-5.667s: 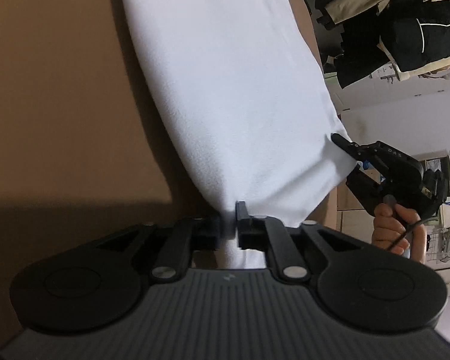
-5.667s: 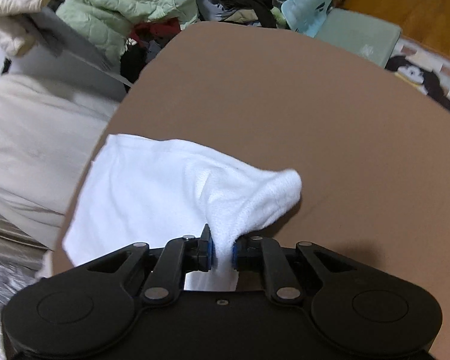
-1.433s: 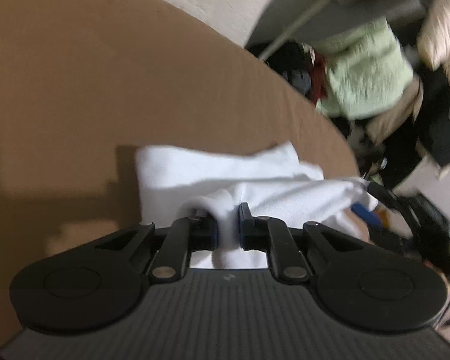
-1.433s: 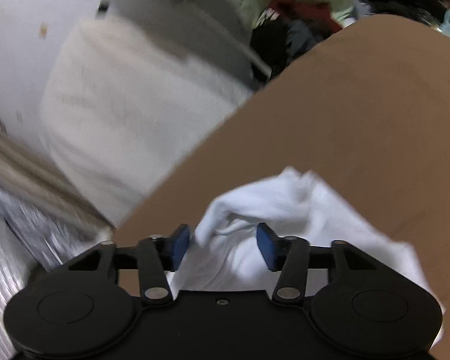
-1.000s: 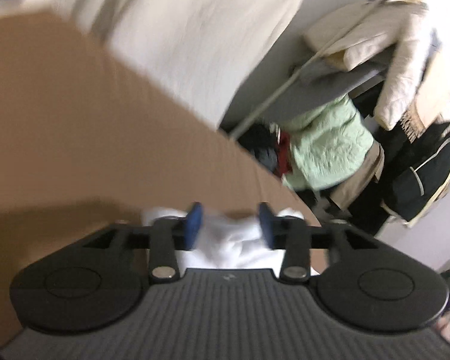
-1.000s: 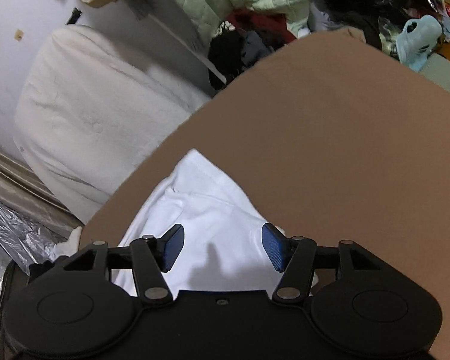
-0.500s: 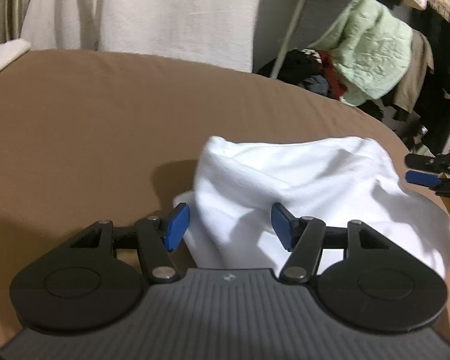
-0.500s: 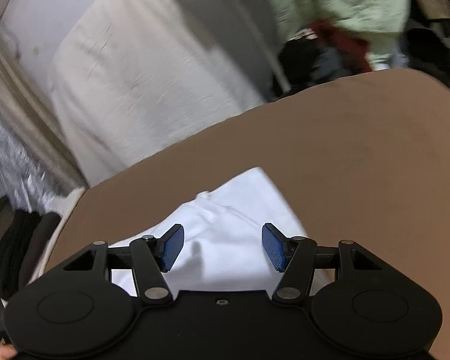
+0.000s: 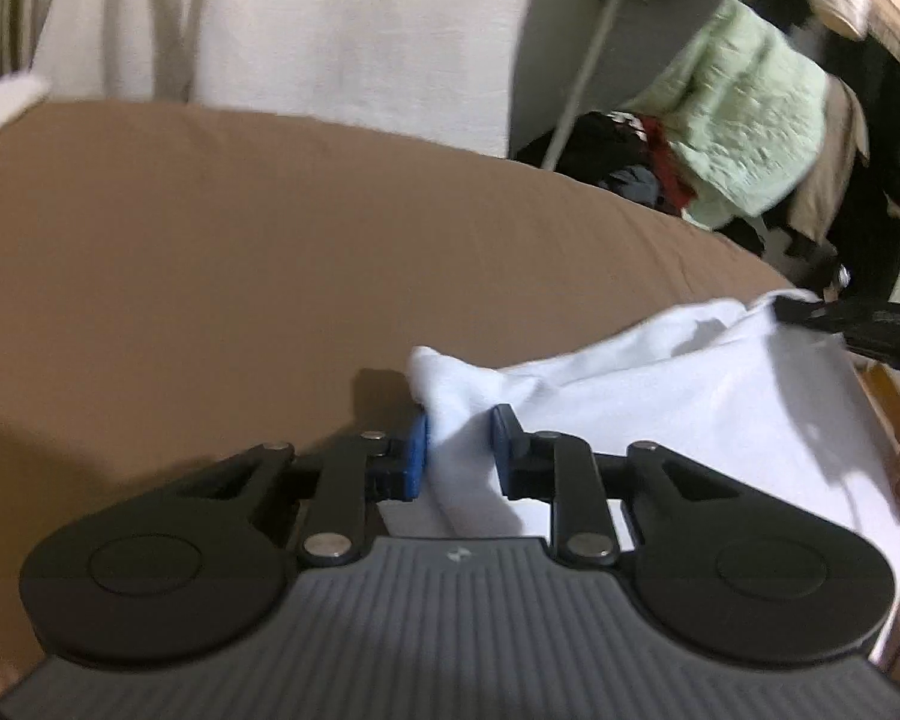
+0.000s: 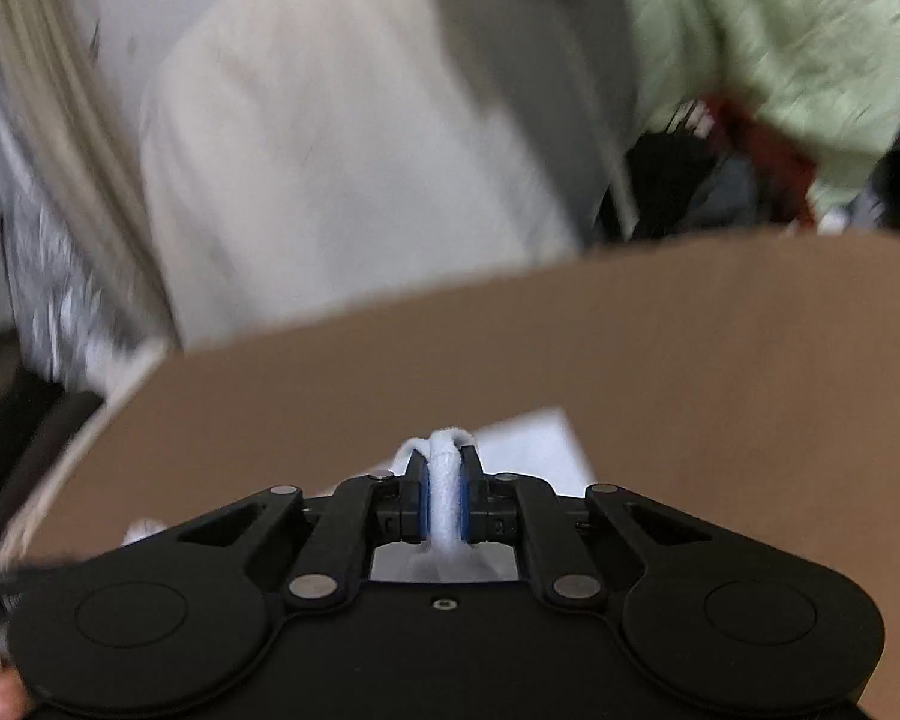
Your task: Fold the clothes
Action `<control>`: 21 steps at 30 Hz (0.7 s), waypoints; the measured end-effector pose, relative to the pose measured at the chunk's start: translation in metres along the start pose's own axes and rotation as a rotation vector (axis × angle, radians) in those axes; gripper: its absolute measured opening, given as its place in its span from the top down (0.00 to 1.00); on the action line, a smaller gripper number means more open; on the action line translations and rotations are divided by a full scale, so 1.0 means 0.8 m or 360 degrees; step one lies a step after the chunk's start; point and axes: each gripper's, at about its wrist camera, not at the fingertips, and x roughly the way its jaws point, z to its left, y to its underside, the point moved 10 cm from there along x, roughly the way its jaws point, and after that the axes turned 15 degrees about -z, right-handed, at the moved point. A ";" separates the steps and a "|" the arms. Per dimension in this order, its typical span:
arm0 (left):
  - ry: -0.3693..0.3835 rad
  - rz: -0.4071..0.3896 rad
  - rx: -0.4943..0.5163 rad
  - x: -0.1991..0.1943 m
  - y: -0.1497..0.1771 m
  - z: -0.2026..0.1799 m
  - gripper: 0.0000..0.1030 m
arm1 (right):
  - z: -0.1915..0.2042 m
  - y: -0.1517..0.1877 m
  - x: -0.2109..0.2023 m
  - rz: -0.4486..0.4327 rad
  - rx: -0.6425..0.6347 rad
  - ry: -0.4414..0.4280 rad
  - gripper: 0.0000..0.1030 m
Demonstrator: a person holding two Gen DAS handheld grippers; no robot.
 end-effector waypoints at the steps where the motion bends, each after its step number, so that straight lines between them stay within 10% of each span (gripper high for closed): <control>1: -0.0053 0.0023 -0.0005 0.003 0.001 0.004 0.81 | 0.001 -0.005 -0.002 -0.0025 -0.0012 0.0012 0.91; 10: -0.0435 -0.0073 0.0145 -0.047 -0.024 0.019 0.64 | -0.022 -0.001 -0.073 0.0065 0.0107 0.0549 0.50; 17: 0.0080 0.0124 -0.0289 -0.101 0.012 -0.015 0.39 | -0.015 -0.019 -0.182 0.0010 0.0574 0.0491 0.30; 21: 0.0091 0.0288 -0.0142 -0.115 0.064 -0.036 0.34 | -0.019 0.051 -0.216 0.0239 0.0874 0.0533 0.30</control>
